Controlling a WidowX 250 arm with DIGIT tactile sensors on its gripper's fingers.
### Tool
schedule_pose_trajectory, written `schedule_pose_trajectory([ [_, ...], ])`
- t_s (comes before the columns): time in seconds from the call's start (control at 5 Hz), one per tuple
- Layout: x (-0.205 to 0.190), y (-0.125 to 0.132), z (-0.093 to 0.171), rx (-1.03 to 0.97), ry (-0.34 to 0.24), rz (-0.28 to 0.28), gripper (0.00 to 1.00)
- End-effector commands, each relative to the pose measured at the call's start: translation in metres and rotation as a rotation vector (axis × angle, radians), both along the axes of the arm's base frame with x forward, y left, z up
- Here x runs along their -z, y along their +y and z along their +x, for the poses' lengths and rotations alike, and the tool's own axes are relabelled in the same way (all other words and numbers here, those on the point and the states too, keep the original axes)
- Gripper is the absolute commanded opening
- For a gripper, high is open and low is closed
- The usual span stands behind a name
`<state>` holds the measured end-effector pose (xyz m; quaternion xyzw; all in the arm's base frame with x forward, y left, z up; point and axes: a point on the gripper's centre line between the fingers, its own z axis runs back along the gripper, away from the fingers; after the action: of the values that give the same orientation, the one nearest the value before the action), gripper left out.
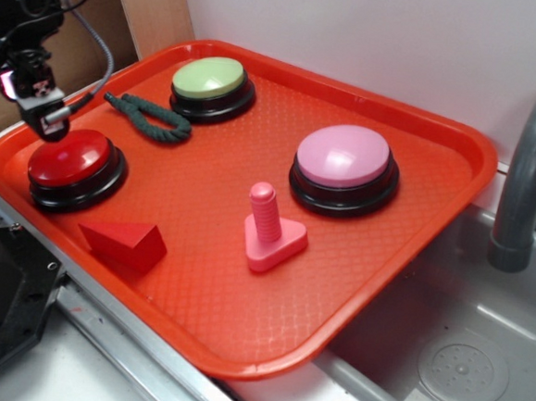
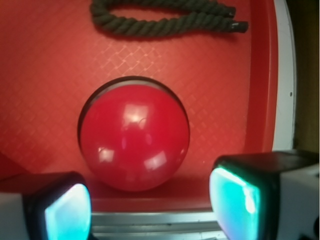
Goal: Push the red button.
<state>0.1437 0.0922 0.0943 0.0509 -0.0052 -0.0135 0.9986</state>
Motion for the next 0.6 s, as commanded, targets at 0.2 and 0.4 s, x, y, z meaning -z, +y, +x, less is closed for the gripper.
schedule_pose_trajectory([
  [0.2, -0.043, -0.001, -0.006, -0.043, -0.030, -0.001, 1.00],
  [0.4, -0.053, -0.004, -0.012, -0.065, -0.062, -0.008, 1.00],
])
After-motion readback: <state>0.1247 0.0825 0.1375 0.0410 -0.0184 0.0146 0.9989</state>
